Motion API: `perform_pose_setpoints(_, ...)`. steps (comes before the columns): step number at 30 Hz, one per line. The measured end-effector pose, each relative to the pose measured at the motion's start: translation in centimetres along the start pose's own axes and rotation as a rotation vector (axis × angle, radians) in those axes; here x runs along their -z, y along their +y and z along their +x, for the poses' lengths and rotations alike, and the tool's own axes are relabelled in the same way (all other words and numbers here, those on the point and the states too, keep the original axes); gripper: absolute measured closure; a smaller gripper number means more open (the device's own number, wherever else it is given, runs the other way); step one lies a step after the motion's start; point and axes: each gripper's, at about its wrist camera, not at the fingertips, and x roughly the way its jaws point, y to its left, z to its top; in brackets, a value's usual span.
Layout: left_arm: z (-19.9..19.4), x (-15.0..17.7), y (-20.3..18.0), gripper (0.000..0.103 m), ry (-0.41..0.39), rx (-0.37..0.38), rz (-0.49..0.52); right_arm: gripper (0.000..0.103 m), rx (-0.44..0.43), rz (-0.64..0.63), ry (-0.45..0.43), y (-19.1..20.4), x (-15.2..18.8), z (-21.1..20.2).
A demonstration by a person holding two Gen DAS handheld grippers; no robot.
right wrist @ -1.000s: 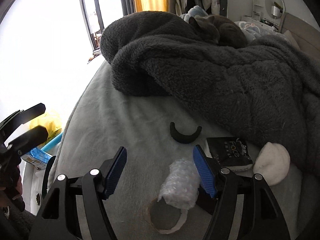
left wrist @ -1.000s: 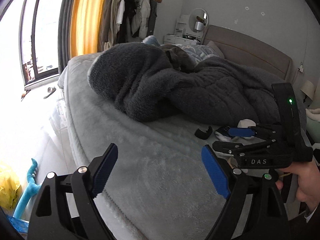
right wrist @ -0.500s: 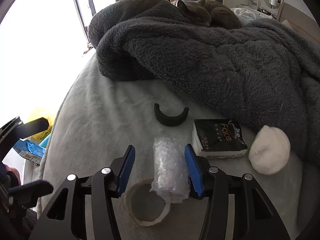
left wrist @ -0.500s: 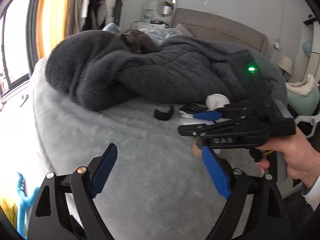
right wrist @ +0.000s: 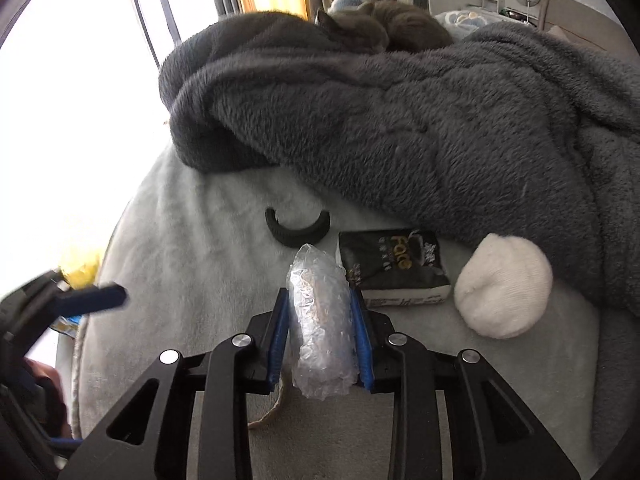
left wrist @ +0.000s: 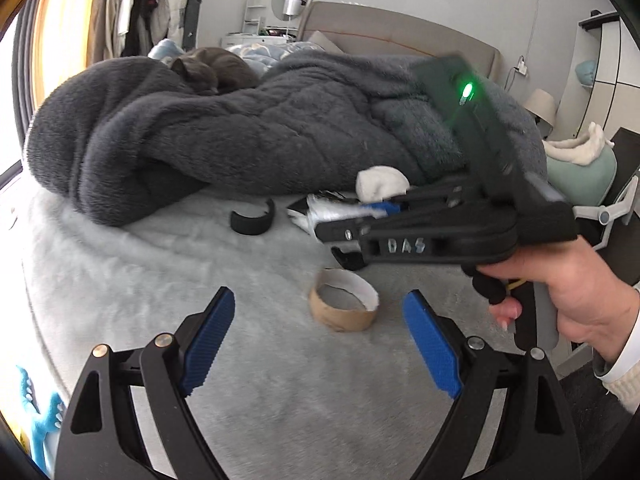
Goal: Collect trash
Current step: 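Grasp the brown cardboard tape core with the left tool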
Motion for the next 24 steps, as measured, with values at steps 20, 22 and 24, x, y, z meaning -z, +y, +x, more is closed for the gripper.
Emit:
perform_pose_setpoints(20, 5.7, -0.4, -2.5, 0.028, 0.099, 0.01, -0.083, 0.073, -0.027, 0.061, -0.099, -4.8, 1.1, -4.7)
perform_pose_setpoints(22, 6.1, -0.4, -2.7, 0.033, 0.104, -0.006, -0.09, 0.073, -0.03, 0.067, -0.103, -5.1, 1.2, -5.0)
perform_pose_setpoints(24, 6.3, -0.4, -2.7, 0.038, 0.102, -0.022, -0.104, 0.073, -0.028, 0.073, -0.107, -5.4, 1.3, -5.4)
